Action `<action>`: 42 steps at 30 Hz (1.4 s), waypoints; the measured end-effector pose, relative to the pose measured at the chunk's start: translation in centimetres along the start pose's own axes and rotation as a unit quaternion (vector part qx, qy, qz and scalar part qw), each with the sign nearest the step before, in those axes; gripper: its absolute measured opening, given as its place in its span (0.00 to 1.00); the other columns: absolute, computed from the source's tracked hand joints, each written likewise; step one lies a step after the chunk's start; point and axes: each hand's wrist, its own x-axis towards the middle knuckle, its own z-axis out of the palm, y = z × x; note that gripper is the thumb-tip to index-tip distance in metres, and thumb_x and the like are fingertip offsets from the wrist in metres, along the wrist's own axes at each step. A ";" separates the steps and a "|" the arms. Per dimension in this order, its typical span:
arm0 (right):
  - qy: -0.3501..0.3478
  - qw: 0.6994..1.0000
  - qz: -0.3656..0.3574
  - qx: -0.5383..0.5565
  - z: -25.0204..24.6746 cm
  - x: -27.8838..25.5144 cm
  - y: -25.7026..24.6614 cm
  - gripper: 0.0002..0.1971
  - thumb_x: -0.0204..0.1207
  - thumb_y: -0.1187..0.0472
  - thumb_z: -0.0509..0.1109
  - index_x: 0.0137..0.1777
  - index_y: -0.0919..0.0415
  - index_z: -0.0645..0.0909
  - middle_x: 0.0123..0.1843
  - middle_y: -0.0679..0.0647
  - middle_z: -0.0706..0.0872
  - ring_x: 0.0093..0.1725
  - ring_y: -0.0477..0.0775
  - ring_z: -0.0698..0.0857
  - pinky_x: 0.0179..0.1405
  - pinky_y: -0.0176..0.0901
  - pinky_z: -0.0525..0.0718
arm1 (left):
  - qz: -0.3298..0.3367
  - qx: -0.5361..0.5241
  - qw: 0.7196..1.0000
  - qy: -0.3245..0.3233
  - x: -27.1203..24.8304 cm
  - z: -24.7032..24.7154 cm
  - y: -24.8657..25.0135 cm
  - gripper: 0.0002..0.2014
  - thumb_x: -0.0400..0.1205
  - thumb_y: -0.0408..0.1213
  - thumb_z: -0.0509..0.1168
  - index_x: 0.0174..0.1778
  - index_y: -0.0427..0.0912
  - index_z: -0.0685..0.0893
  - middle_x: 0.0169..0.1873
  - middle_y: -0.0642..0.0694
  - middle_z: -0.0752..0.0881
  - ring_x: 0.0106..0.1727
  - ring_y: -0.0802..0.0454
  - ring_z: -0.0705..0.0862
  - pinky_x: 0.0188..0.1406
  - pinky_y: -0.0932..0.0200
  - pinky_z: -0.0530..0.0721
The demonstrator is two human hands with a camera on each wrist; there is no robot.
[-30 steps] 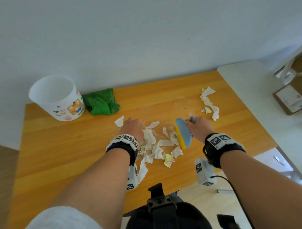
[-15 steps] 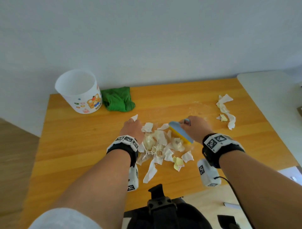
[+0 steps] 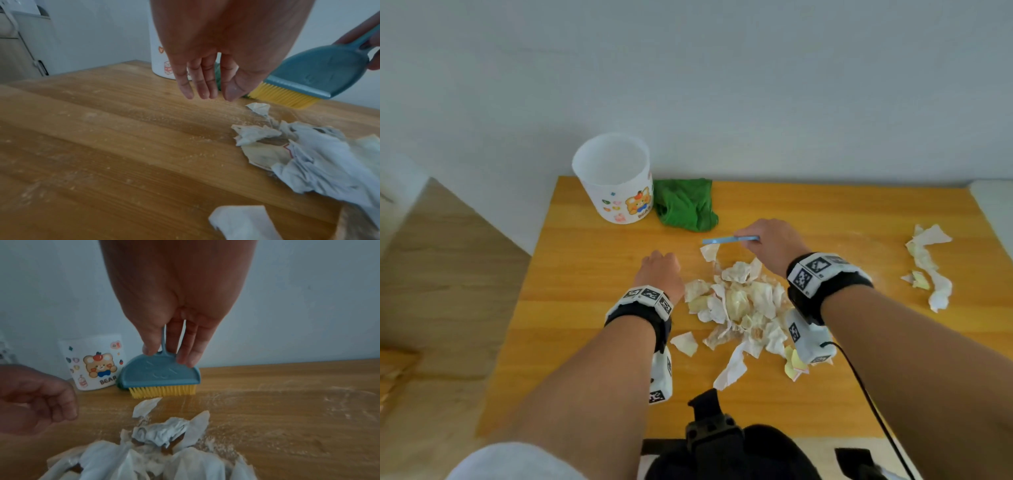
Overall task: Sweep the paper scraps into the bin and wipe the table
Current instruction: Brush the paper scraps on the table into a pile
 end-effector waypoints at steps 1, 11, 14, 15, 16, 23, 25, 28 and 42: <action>-0.009 1.000 -0.004 -0.013 0.4 0.3 -0.1 0.15 0.84 0.61 0.62 0.66 0.51 0.85 0.52 0.55 0.89 0.43 0.56 0.85 0.38 0.46 0.81 | -0.005 0.000 1.000 0.000 0.1 0.1 -0.3 0.12 0.84 0.31 0.58 0.63 0.43 0.79 0.63 0.43 0.75 0.65 0.43 0.74 0.59 0.52 0.77; -0.104 0.994 0.010 -0.038 -1.5 -0.8 1.6 0.12 0.82 0.56 0.65 0.59 0.50 0.88 0.51 0.52 0.91 0.26 0.47 0.76 0.23 0.34 0.70 | 0.027 0.009 1.000 0.000 0.4 0.4 2.2 0.12 0.85 0.33 0.57 0.63 0.41 0.78 0.64 0.42 0.75 0.66 0.43 0.74 0.64 0.50 0.78; -0.060 0.997 0.026 -0.032 -2.8 -2.0 3.0 0.13 0.82 0.56 0.65 0.60 0.52 0.88 0.42 0.55 0.91 0.21 0.46 0.71 0.20 0.36 0.68 | 0.054 0.011 0.998 0.009 0.7 0.0 4.3 0.13 0.84 0.32 0.58 0.64 0.40 0.78 0.64 0.41 0.76 0.67 0.42 0.74 0.66 0.50 0.76; -0.041 0.998 0.036 -0.025 -3.4 -2.5 3.6 0.13 0.82 0.57 0.64 0.60 0.52 0.88 0.41 0.56 0.90 0.21 0.46 0.71 0.20 0.36 0.68 | 0.059 0.010 0.998 0.011 0.7 -0.1 5.0 0.13 0.83 0.31 0.58 0.64 0.40 0.79 0.64 0.41 0.76 0.67 0.42 0.73 0.67 0.50 0.76; -0.024 0.998 0.048 -0.022 -4.1 -2.9 4.3 0.14 0.82 0.57 0.63 0.61 0.53 0.88 0.44 0.58 0.90 0.22 0.45 0.71 0.21 0.36 0.67 | 0.060 0.007 0.998 0.013 0.8 -0.3 5.8 0.14 0.83 0.31 0.59 0.63 0.40 0.79 0.64 0.41 0.76 0.67 0.42 0.74 0.67 0.50 0.76; 0.050 0.982 0.171 -0.057 -9.3 -6.7 12.1 0.15 0.83 0.59 0.60 0.59 0.52 0.87 0.41 0.56 0.87 0.27 0.53 0.78 0.23 0.39 0.72 | 0.085 0.004 0.996 -0.001 1.3 0.5 12.7 0.12 0.83 0.29 0.59 0.60 0.42 0.79 0.62 0.42 0.76 0.63 0.42 0.76 0.62 0.49 0.79; 0.071 0.973 0.209 -0.069 -10.3 -8.0 14.8 0.15 0.83 0.60 0.59 0.55 0.54 0.88 0.42 0.58 0.88 0.33 0.59 0.83 0.26 0.43 0.79 | 0.098 0.009 0.995 -0.019 1.3 1.4 15.3 0.12 0.83 0.30 0.59 0.62 0.42 0.78 0.64 0.43 0.75 0.65 0.42 0.74 0.63 0.49 0.78; 0.090 0.954 0.263 -0.108 -11.3 -9.7 19.0 0.16 0.82 0.59 0.57 0.52 0.52 0.89 0.42 0.58 0.87 0.36 0.58 0.85 0.29 0.45 0.84 | 0.106 0.007 0.994 -0.037 1.4 2.7 18.7 0.14 0.84 0.29 0.58 0.64 0.42 0.77 0.66 0.43 0.73 0.68 0.43 0.73 0.64 0.49 0.79; 0.017 0.941 0.332 -0.069 -10.3 -11.6 24.9 0.21 0.84 0.54 0.56 0.30 0.61 0.73 0.27 0.54 0.74 0.26 0.52 0.72 0.26 0.40 0.68 | 0.095 0.022 0.994 -0.056 1.2 6.0 23.3 0.13 0.85 0.32 0.58 0.66 0.41 0.77 0.67 0.42 0.73 0.69 0.42 0.71 0.66 0.49 0.77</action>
